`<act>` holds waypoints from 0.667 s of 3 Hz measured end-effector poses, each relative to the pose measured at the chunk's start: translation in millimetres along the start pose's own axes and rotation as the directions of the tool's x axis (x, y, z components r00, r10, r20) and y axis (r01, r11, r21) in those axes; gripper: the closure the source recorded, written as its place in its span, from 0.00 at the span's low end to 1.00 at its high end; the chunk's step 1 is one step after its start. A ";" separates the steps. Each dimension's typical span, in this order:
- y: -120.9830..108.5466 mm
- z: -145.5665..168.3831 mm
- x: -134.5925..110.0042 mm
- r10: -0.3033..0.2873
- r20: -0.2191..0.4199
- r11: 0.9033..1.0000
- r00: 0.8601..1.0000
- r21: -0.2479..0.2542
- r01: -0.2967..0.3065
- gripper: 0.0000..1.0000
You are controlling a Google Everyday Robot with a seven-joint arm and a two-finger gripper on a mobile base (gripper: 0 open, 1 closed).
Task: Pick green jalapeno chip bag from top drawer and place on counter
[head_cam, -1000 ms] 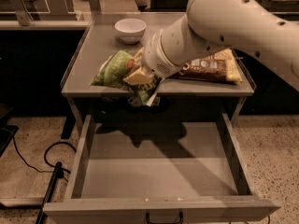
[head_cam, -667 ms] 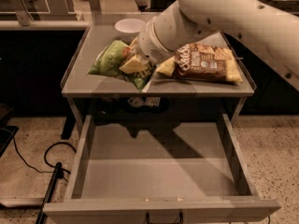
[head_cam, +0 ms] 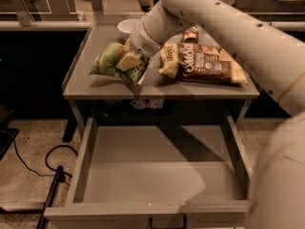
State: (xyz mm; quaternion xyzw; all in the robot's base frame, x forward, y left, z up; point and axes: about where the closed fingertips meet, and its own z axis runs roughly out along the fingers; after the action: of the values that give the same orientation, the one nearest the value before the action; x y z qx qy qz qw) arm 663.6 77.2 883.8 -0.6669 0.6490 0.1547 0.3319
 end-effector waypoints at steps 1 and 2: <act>-20.6 25.5 3.5 -0.006 -0.017 0.999 1.000 -0.042 0.005 1.00; -23.1 26.9 1.4 -0.007 -0.012 0.999 1.000 -0.042 0.007 0.81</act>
Offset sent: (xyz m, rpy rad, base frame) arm 0.0236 0.0113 -0.0145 -0.0202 0.0268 0.0243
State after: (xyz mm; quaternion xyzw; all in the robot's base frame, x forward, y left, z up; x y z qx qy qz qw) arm 692.2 92.0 868.9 -0.6769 0.6454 0.1628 0.3143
